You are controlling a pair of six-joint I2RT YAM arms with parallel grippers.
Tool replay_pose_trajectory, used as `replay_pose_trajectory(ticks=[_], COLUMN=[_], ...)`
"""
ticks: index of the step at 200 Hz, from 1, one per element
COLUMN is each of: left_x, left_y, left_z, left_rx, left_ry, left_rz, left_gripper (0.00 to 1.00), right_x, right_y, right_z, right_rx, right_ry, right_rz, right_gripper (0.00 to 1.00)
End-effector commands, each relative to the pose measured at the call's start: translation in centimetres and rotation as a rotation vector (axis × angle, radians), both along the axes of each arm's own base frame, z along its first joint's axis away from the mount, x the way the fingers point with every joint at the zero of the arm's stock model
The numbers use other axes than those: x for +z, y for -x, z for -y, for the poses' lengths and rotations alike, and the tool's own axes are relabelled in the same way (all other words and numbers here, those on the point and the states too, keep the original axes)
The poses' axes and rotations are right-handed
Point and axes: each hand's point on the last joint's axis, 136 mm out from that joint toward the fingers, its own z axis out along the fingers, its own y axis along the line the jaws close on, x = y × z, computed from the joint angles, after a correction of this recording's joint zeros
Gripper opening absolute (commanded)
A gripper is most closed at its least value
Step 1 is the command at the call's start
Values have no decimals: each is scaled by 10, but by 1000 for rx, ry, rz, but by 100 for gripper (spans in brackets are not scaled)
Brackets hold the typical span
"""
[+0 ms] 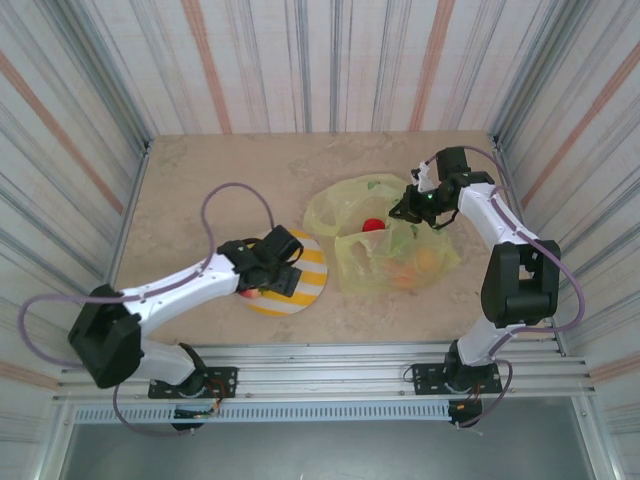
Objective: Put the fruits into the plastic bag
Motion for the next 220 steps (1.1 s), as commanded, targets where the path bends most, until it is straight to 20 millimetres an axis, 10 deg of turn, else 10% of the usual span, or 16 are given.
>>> replay_pose_trajectory(ticks=[1, 125, 220], left_x=[-1, -48, -38], left_y=[-9, -33, -35], left_z=[-10, -4, 8], left_rx=[-41, -105, -101], left_ry=[-176, -422, -338], left_rz=[29, -25, 6], left_gripper=[94, 88, 70], right_x=[0, -2, -2], right_y=[5, 6, 6], right_z=[-1, 3, 4], right_rx=[21, 13, 12], right_ry=[-1, 0, -3], right_rz=[8, 3, 4], right_gripper=[0, 0, 0])
